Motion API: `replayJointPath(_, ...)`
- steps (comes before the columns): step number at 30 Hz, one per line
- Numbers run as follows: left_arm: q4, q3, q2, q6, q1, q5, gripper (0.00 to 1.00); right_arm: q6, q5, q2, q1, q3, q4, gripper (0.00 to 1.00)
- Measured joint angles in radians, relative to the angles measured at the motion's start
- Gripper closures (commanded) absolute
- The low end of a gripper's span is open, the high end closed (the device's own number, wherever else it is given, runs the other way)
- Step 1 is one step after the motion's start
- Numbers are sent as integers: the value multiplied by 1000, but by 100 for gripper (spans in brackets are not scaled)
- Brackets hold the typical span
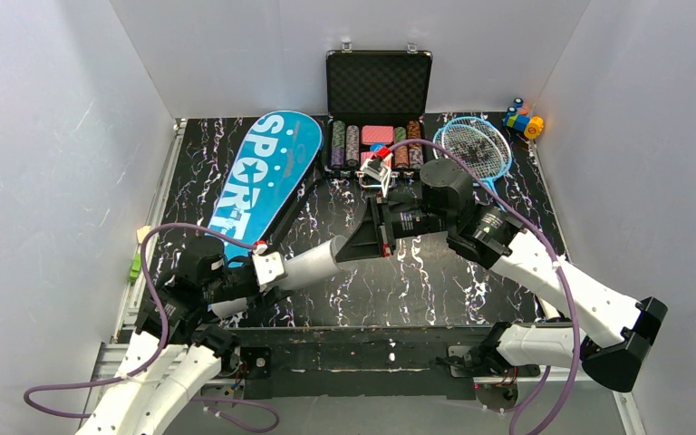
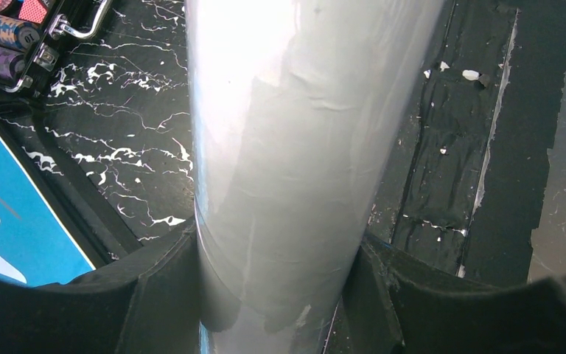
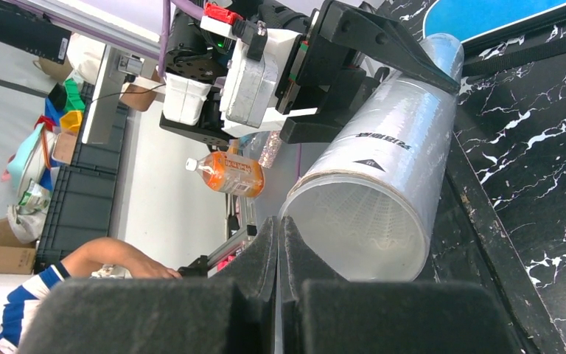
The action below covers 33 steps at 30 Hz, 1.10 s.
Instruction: Pack up the badminton gear
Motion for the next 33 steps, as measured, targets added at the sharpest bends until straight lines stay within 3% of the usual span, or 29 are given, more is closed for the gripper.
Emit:
replayJointPath(2,-1,0,0,1,0,0,85,3,-3,0,0,-10,13,94)
replayJointPath(5,-4,0,0,3,0,0,85,11,-7,0,0,-18,22,77)
replayJointPath(11,-13,0,0,5,0,0,85,37,-21,-7,-1,-53,64,58)
replayJointPath(15,-11,0,1,4,0,5,85,49,-21,-21,0,-63,82,54)
replayJointPath(33,-25,3,8,-2,0,11,84,98,-4,-31,0,-109,151,55)
